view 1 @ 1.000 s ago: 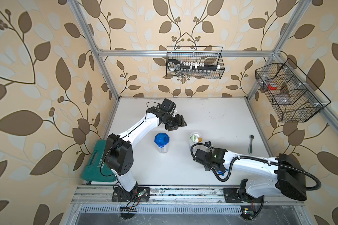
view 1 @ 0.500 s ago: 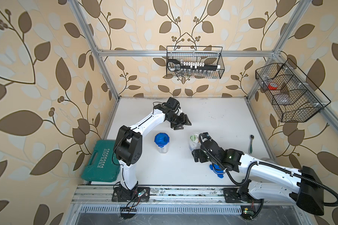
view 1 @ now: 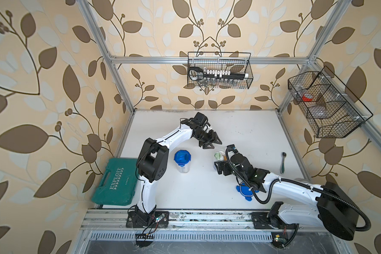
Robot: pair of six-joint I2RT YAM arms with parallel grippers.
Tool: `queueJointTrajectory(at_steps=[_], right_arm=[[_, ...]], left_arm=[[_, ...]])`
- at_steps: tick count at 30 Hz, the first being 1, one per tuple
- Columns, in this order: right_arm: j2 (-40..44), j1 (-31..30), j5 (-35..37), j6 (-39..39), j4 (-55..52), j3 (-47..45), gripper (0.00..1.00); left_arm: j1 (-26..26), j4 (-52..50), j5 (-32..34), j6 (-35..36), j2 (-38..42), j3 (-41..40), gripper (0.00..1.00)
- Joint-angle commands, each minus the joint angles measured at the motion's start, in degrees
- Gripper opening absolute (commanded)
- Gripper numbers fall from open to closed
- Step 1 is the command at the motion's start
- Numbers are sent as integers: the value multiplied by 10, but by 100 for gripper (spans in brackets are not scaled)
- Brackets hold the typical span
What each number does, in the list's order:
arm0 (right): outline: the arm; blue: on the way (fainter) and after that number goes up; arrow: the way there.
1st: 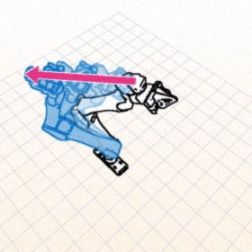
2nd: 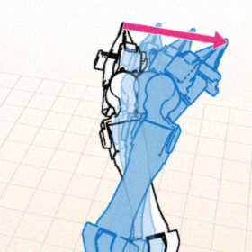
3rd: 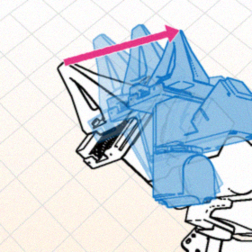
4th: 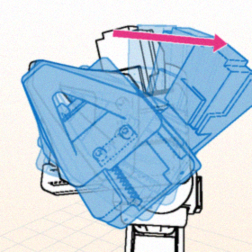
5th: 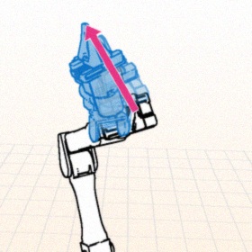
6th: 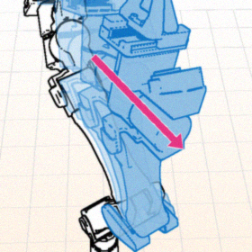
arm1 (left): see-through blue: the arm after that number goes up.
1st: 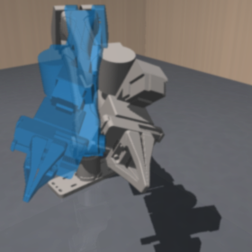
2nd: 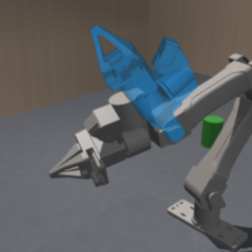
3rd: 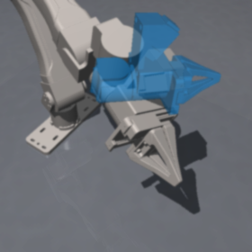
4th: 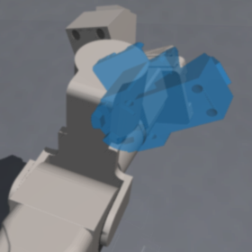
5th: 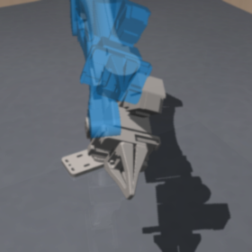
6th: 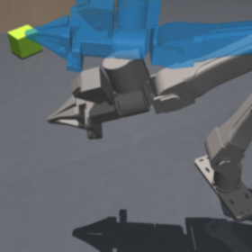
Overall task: Take out toiletry kits
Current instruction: Pick up the container from the center of the board.
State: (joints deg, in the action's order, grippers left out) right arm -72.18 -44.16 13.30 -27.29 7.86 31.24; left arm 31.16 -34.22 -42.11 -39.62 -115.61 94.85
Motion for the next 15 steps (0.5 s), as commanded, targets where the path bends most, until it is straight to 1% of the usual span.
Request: queueJointTrajectory(at_steps=[1,6,11,15], right_arm=[[-46,6,-20,23,64,8,95],[-78,7,-20,18,91,5,93],[-58,7,-14,19,82,0,80],[-33,7,-14,32,55,1,73]], left_arm=[[10,15,-22,-11,-2,19,59],[16,19,-18,-15,-5,9,58],[16,23,-16,-15,-4,1,58],[16,24,-18,-18,-5,6,58]])
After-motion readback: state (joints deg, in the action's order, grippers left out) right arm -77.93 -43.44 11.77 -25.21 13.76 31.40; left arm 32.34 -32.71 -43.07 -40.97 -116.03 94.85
